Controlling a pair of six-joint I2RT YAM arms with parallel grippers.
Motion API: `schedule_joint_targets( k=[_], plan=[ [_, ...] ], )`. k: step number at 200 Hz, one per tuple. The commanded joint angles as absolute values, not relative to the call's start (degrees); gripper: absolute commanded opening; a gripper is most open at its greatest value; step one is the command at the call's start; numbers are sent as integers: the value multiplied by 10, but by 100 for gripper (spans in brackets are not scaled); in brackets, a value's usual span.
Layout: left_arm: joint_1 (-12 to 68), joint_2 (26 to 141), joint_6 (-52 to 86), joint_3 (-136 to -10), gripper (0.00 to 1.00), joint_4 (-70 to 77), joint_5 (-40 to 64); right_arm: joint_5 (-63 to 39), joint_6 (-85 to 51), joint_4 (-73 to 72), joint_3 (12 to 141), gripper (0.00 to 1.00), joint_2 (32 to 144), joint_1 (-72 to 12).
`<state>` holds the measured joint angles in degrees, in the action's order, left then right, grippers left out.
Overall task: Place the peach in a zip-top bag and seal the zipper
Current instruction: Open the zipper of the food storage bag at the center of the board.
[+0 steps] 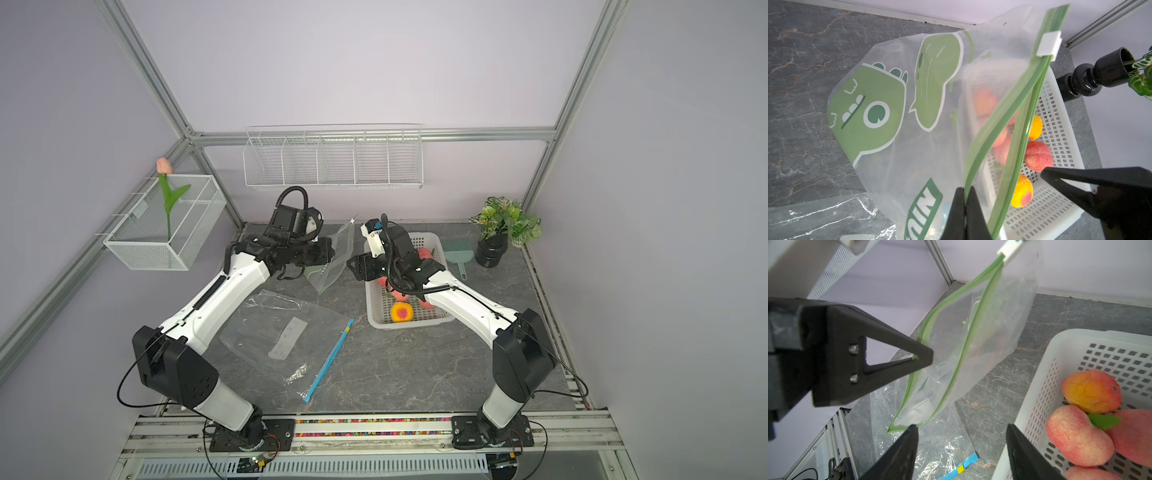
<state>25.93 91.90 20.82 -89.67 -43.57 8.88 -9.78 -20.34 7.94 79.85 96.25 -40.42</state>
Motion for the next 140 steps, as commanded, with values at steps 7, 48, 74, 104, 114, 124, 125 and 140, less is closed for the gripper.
schedule_joint_targets(
  k=[7,48,74,104,114,124,125,140],
  plan=[
    [258,915,212,-907,0,-436,100,-58,-211,99,845,70,995,-417],
    [259,899,214,-893,0,-410,138,11,-210,188,960,70,1080,-423],
    [258,884,226,-881,0,-405,108,74,-205,272,1054,70,1142,-430],
    [259,865,289,-868,0,-403,1,147,-190,352,1140,70,1197,-439],
    [259,859,317,-866,0,-407,-26,161,-187,372,1163,70,1212,-439],
    [259,853,329,-865,0,-410,-43,178,-186,394,1186,70,1227,-439],
    [259,853,330,-865,0,-411,-45,180,-187,397,1188,70,1228,-439],
    [259,843,351,-862,0,-416,-83,198,-186,414,1205,70,1240,-439]
  ],
)
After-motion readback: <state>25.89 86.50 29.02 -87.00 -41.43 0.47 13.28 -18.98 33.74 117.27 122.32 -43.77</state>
